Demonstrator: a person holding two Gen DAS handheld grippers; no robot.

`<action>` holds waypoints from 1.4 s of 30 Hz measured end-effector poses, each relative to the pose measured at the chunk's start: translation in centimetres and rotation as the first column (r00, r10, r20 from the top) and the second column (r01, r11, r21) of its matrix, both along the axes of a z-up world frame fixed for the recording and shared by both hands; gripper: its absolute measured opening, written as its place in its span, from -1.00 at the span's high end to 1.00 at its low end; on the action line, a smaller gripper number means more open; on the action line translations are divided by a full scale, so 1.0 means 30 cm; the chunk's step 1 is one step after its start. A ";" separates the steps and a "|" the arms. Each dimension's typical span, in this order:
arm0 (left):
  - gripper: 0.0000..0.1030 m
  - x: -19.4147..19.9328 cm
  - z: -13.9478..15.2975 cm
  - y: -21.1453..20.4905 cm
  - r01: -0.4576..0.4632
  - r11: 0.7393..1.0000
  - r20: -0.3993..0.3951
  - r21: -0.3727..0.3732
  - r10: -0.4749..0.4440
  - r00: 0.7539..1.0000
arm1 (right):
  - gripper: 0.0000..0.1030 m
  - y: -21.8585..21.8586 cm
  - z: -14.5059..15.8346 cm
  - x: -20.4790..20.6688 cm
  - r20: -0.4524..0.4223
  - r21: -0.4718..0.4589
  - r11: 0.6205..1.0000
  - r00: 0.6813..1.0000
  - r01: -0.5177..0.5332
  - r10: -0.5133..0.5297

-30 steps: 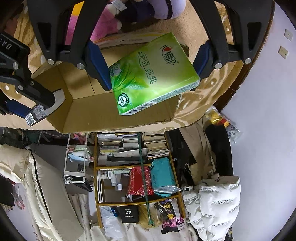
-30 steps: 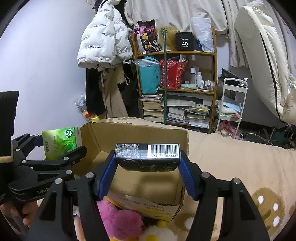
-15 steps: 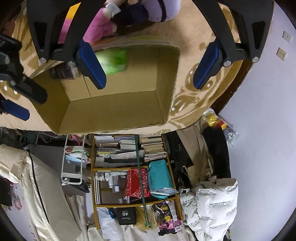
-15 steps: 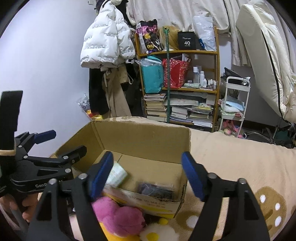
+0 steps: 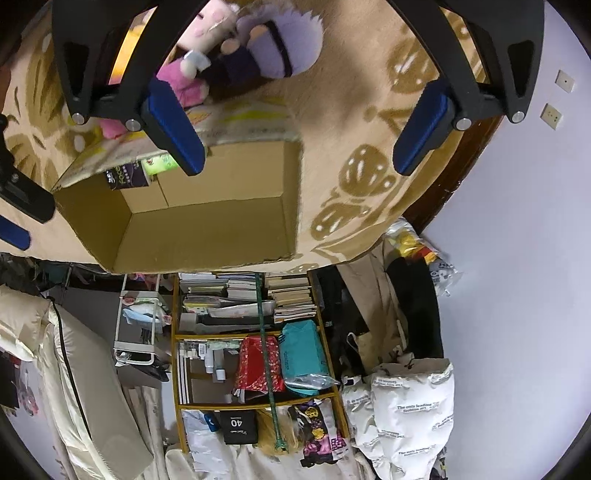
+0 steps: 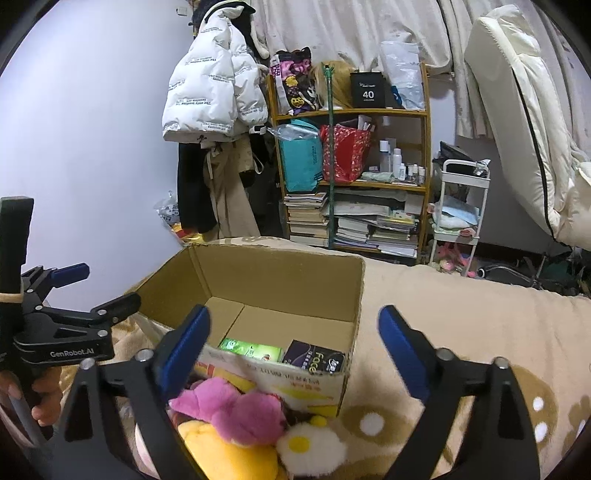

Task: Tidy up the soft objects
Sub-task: 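Lower left tool to lavender plush while right tool reaches white chick plush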

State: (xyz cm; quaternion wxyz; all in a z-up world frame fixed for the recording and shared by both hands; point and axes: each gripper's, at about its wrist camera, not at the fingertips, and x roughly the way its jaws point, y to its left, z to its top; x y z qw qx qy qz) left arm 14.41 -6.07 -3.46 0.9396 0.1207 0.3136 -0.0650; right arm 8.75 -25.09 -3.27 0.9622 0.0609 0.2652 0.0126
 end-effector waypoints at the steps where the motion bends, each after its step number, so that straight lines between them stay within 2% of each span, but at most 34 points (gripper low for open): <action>1: -0.96 -0.005 0.003 0.005 -0.004 1.000 -0.005 -0.004 0.004 1.000 | -1.00 0.001 0.005 -0.012 0.004 0.000 1.000 1.000 0.005 -0.005; 17: -0.96 -0.107 0.015 0.096 -0.052 0.999 -0.108 -0.004 0.051 0.993 | -1.00 0.003 0.050 -0.140 0.005 -0.011 0.998 0.999 0.054 -0.054; 22: -0.96 -0.129 0.020 0.137 -0.078 0.996 -0.133 -0.038 0.072 0.989 | -1.00 0.002 0.039 -0.158 -0.042 -0.005 0.996 0.995 0.093 -0.093; 32: -0.96 -0.123 -0.027 0.117 -0.057 0.998 -0.175 0.008 0.057 0.983 | -1.00 -0.010 -0.017 -0.127 -0.147 -0.001 0.992 0.982 0.123 -0.122; 42: -0.96 -0.076 -0.121 0.078 -0.013 1.000 -0.271 0.025 0.019 0.962 | -1.00 -0.046 -0.123 -0.055 -0.274 0.036 0.989 0.953 0.144 -0.129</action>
